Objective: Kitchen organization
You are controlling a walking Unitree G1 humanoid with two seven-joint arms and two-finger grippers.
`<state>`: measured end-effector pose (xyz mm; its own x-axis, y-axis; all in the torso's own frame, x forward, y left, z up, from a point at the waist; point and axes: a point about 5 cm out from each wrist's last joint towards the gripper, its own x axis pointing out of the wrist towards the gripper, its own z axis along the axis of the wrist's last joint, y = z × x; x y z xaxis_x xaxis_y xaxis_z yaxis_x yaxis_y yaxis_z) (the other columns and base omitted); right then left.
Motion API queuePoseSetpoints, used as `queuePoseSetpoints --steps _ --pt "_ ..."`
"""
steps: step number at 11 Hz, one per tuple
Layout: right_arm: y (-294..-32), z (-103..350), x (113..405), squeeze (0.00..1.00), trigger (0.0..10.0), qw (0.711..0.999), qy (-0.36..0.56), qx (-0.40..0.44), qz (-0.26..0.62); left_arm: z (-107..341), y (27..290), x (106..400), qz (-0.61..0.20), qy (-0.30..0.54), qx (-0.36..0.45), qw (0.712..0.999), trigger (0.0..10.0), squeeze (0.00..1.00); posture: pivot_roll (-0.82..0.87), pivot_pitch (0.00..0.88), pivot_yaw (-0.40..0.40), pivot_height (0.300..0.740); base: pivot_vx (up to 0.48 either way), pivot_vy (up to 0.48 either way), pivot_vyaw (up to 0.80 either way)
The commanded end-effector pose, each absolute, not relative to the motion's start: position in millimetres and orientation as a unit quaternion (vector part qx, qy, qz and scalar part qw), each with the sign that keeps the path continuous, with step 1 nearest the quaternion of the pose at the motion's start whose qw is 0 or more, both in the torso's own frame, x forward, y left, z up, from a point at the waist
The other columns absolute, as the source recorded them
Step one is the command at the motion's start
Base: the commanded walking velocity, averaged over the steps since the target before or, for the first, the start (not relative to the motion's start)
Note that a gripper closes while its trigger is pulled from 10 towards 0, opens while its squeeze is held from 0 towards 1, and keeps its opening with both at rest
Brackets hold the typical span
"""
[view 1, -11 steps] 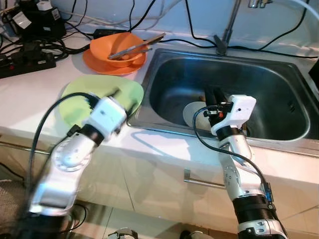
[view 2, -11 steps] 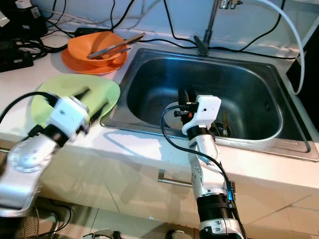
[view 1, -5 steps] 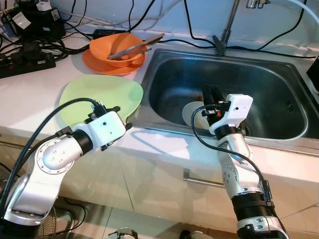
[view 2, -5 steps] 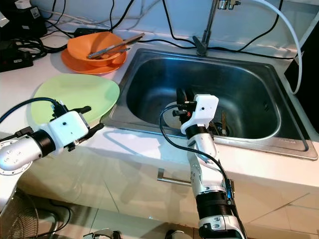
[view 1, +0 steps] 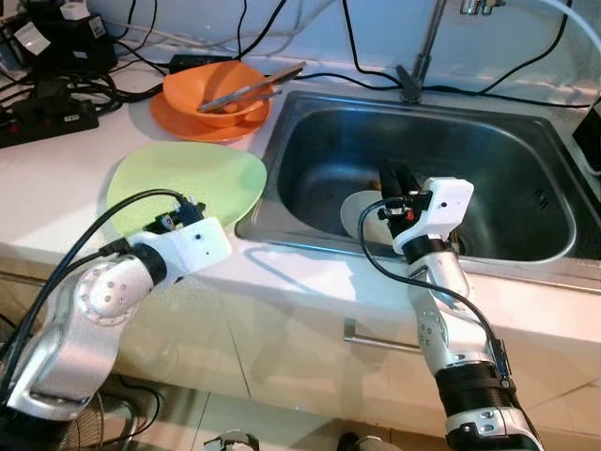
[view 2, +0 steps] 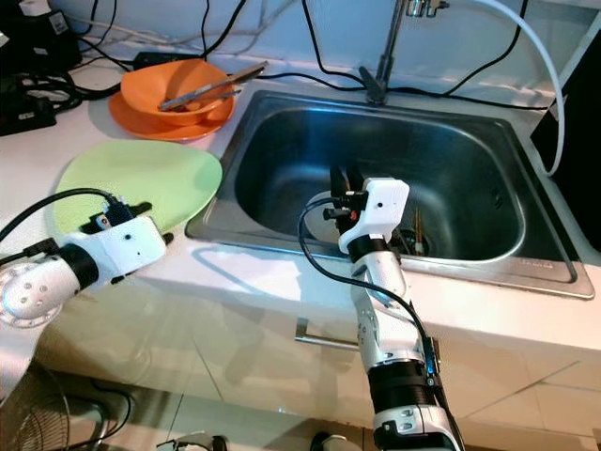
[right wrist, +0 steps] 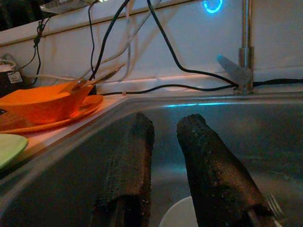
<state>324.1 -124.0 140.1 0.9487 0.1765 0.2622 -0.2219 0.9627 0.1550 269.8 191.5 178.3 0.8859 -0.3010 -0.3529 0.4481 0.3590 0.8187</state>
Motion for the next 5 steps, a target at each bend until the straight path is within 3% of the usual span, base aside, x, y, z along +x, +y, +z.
queuePoseSetpoints --steps 1,5 --pt "-125.8 124.6 321.0 0.00 10.0 0.987 -0.092 0.091 0.096 167.3 196.7 271.6 -0.225 0.106 0.529 0.811 10.0 0.00 0.16 0.098 -0.001 0.740 0.000 0.000 0.00" --pt "-125.8 124.1 321.0 0.00 10.0 0.987 -0.091 0.093 0.093 163.2 195.9 285.3 -0.189 0.124 0.572 0.788 10.0 0.00 0.14 0.097 0.002 0.740 0.000 0.000 0.00"
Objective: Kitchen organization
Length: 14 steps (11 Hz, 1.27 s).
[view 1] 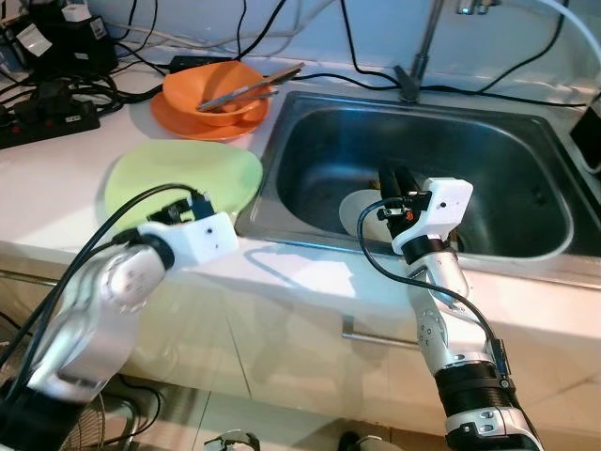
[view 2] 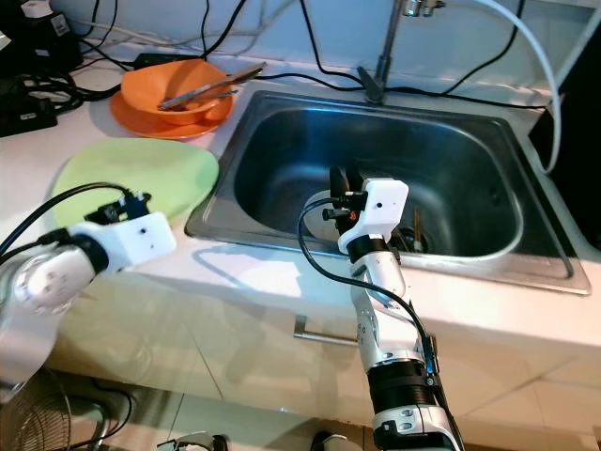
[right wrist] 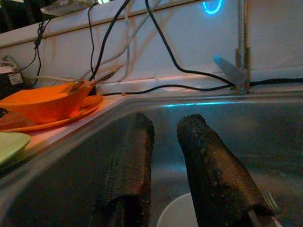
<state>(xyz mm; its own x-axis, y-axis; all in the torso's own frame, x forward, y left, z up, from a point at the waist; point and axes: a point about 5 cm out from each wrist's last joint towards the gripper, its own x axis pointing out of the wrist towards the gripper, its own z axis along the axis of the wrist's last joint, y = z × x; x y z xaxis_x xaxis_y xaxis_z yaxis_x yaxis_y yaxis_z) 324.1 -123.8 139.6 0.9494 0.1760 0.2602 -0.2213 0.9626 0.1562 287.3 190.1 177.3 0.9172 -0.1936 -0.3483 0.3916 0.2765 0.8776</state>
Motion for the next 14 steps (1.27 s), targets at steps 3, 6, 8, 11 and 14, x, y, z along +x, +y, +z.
queuePoseSetpoints --steps 3,6,8,11,14 --pt "-125.5 123.3 320.7 0.00 10.0 0.987 -0.090 0.094 0.091 162.3 191.2 293.3 -0.174 0.130 0.583 0.783 10.0 0.00 0.13 0.095 0.008 0.740 0.000 0.000 0.00" --pt "-127.0 122.1 321.2 0.00 10.0 0.988 -0.089 0.095 0.087 156.5 187.2 294.9 -0.180 0.134 0.582 0.782 0.0 0.00 0.13 0.096 0.006 0.740 0.000 0.000 0.00" --pt "-127.0 121.1 320.9 0.00 10.0 0.988 -0.088 0.096 0.085 157.1 186.0 294.9 -0.177 0.134 0.582 0.782 0.0 0.00 0.13 0.094 0.008 0.740 0.000 0.000 0.00" --pt "-127.9 120.1 321.1 0.00 10.0 0.988 -0.087 0.097 0.082 154.9 189.5 298.9 -0.163 0.130 0.593 0.778 0.0 0.00 0.13 0.094 0.006 0.740 0.000 0.000 0.00" --pt "-128.0 119.5 321.0 0.00 10.0 0.988 -0.085 0.097 0.081 158.5 190.2 307.3 -0.149 0.126 0.602 0.775 3.1 0.00 0.13 0.093 0.008 0.740 0.000 0.000 0.00"
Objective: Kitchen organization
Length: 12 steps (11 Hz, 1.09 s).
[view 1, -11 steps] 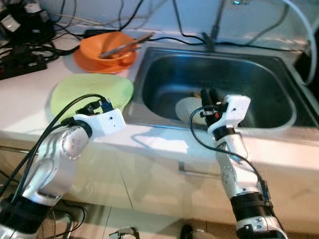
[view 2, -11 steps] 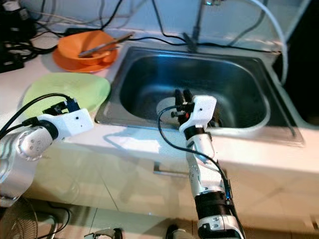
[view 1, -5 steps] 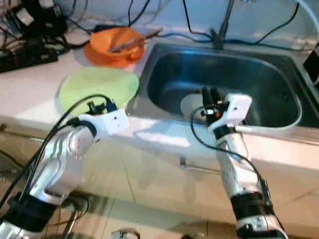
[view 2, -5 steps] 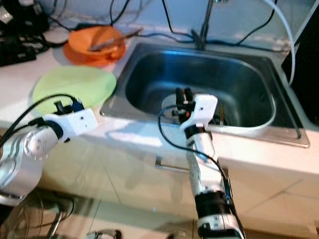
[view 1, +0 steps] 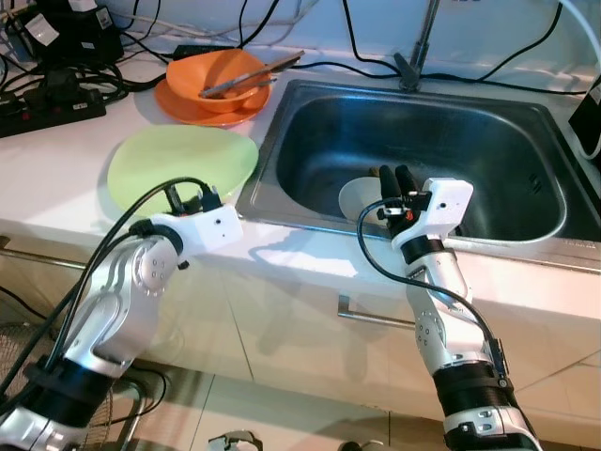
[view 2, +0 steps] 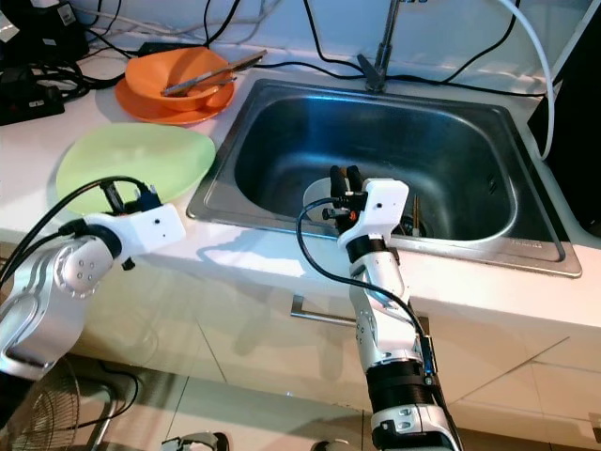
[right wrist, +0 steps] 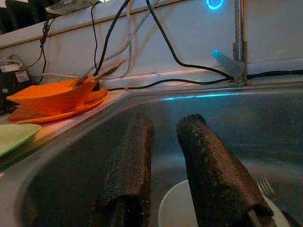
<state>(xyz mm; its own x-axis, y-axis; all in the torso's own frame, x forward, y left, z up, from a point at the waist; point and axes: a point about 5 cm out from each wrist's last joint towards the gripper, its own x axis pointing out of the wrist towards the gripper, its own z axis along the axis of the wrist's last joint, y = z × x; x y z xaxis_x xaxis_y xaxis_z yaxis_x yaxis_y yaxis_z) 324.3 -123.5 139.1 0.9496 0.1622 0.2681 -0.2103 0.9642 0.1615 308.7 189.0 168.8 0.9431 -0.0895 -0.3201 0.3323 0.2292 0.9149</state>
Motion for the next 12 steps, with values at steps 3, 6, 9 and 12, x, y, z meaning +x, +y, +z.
queuePoseSetpoints --steps 3,6,9,12 --pt "-128.1 118.7 320.8 0.00 10.0 0.988 -0.084 0.097 0.080 159.5 186.5 312.0 -0.151 0.117 0.602 0.775 4.6 0.00 0.13 0.092 0.008 0.740 0.000 0.000 0.00" --pt "-127.8 118.6 321.5 0.00 10.0 0.988 -0.083 0.099 0.081 170.8 174.5 311.1 -0.160 0.084 0.590 0.787 0.0 0.00 0.14 0.090 0.005 0.740 0.000 0.000 0.00" --pt "-125.1 118.7 323.3 0.00 10.0 0.988 -0.081 0.100 0.087 188.9 136.3 304.3 -0.229 0.021 0.558 0.797 10.0 0.00 0.14 0.085 0.002 0.740 0.000 0.000 0.00" --pt "-125.2 119.3 324.8 0.00 10.0 0.988 -0.082 0.101 0.088 207.7 117.9 304.5 -0.238 -0.034 0.562 0.792 10.0 0.00 0.15 0.081 0.000 0.740 0.000 0.000 0.00"
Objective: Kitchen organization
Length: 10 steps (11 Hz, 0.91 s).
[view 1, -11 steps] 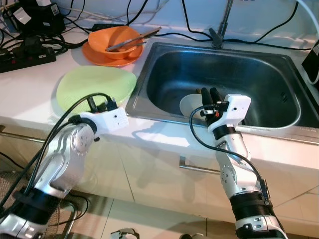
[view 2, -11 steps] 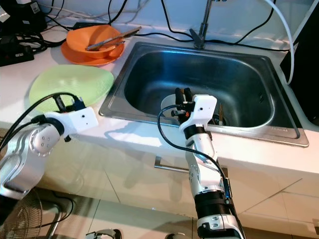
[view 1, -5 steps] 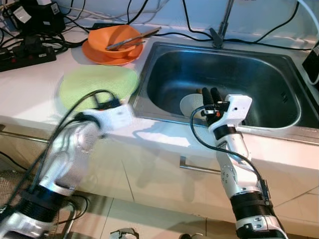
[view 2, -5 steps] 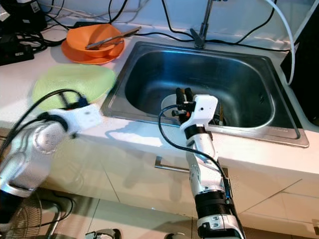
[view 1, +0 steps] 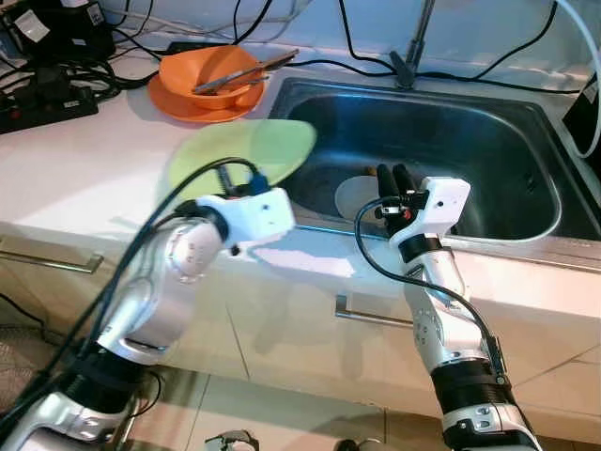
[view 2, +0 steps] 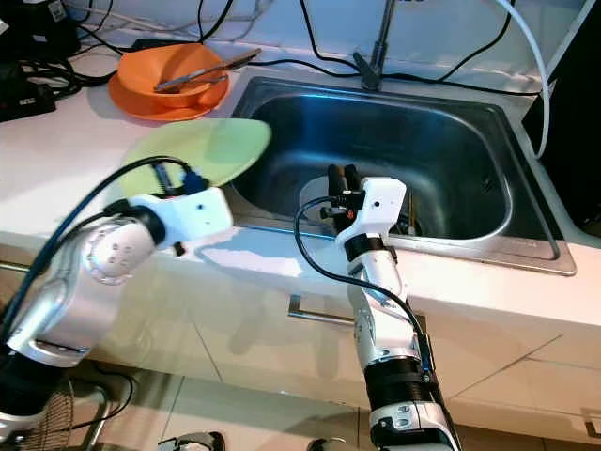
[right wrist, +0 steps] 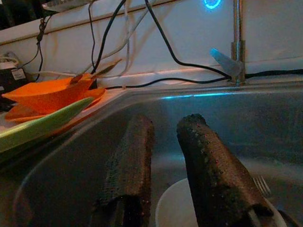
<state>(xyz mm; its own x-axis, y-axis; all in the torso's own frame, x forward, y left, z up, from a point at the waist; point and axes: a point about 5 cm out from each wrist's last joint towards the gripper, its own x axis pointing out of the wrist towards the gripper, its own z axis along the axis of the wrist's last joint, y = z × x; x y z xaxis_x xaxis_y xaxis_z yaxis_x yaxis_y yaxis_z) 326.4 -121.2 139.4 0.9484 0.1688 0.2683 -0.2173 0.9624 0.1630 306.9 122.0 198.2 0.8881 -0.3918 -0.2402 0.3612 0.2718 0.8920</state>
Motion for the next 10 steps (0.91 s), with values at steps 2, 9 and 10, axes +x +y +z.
queuePoseSetpoints --steps 2,9,10 --pt "-125.4 119.2 325.4 0.00 10.0 0.988 -0.082 0.101 0.088 222.0 96.0 302.0 -0.255 -0.108 0.553 0.786 10.0 0.00 0.14 0.079 0.000 0.740 0.000 0.000 0.00" --pt "-133.8 117.6 328.3 1.00 10.0 0.990 -0.071 0.104 0.067 239.6 60.4 293.9 -0.284 -0.247 0.518 0.768 10.0 0.00 0.12 0.064 0.007 0.740 0.000 0.000 0.00" --pt "-142.6 120.4 331.2 1.00 10.0 0.989 -0.070 0.123 0.047 238.9 59.6 296.0 -0.281 -0.253 0.517 0.768 10.0 0.00 0.11 0.063 0.010 0.740 0.000 0.000 0.00"
